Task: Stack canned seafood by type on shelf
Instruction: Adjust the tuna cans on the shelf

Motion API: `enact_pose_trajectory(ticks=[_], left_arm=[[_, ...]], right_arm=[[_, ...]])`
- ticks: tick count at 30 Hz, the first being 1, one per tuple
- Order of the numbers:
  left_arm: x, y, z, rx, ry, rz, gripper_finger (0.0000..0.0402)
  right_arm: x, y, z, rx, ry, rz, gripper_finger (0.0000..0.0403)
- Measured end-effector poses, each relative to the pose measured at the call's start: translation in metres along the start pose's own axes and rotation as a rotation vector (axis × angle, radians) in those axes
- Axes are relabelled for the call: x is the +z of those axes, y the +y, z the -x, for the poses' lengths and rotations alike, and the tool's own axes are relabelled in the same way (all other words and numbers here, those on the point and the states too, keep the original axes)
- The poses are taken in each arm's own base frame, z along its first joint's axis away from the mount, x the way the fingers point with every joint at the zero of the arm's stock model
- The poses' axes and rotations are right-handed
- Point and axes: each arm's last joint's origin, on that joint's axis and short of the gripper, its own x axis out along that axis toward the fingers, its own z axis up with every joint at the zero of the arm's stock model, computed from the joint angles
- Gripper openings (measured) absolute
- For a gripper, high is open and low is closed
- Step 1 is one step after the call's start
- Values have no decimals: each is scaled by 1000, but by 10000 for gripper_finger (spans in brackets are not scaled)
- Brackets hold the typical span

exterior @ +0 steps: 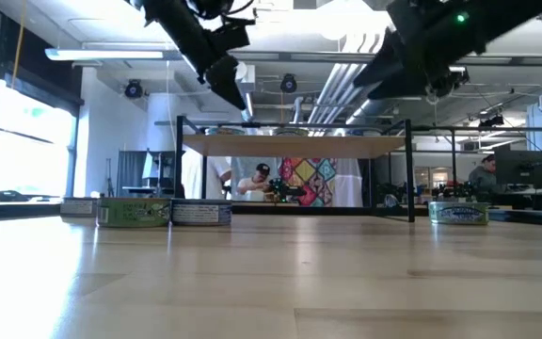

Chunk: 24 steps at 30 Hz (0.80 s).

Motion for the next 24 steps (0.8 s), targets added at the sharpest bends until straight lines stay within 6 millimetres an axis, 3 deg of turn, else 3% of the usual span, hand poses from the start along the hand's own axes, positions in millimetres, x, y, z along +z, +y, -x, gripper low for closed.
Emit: enact_pose_trajectory(ticks=[5,9,16,24], left_arm=[[3,-4,1,36,-9,-4,0],[1,2,0,68,6,7,0],[-6,3,0,62,76,40,0],[-8,-7,3,33,107,52,0]], right_arm=[[56,-55,-10,-49,25,-11,163],[83,-91,-33,-82,118,32,96],[90,-138,-75,-176,317,76,9],[84,-166,-104,-260,398,65,7]])
